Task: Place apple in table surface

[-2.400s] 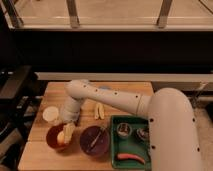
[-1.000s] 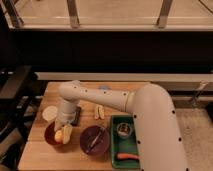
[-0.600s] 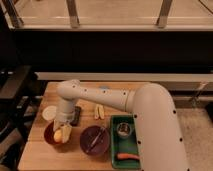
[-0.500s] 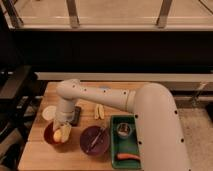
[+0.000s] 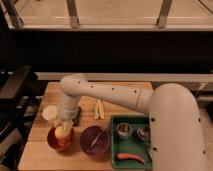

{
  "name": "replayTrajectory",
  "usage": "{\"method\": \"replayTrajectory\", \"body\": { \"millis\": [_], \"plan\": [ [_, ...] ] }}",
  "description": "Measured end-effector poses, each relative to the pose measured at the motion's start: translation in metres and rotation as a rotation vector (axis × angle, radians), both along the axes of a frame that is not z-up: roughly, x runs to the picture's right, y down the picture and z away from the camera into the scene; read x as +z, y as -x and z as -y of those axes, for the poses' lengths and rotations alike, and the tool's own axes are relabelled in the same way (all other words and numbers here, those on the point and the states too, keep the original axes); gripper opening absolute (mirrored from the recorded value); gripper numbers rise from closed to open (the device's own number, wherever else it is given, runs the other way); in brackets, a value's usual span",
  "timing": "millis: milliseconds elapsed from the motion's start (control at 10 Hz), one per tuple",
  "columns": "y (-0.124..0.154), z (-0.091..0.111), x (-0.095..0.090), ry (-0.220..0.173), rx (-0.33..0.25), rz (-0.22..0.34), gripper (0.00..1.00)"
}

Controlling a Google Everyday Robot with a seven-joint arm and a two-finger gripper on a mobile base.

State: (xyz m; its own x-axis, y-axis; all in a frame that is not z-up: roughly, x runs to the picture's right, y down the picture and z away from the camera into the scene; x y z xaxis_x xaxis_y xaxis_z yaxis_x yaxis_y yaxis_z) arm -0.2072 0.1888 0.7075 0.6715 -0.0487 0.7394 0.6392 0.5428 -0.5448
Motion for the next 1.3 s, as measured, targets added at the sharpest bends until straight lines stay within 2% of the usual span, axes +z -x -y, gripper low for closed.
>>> {"method": "replayTrajectory", "body": {
  "millis": [200, 400, 700, 900, 1300],
  "plan": [
    [-0.004, 0.011, -0.009, -0.036, 0.028, 0.021, 0.00],
    [-0.018, 0.032, -0.019, -0.076, 0.094, 0.056, 0.00],
    [-0.050, 0.089, -0.013, -0.154, 0.229, 0.116, 0.00],
    [-0.065, 0.117, -0.004, -0.179, 0.285, 0.130, 0.00],
    [-0.064, 0.117, -0.003, -0.179, 0.285, 0.131, 0.00]
  ]
}}
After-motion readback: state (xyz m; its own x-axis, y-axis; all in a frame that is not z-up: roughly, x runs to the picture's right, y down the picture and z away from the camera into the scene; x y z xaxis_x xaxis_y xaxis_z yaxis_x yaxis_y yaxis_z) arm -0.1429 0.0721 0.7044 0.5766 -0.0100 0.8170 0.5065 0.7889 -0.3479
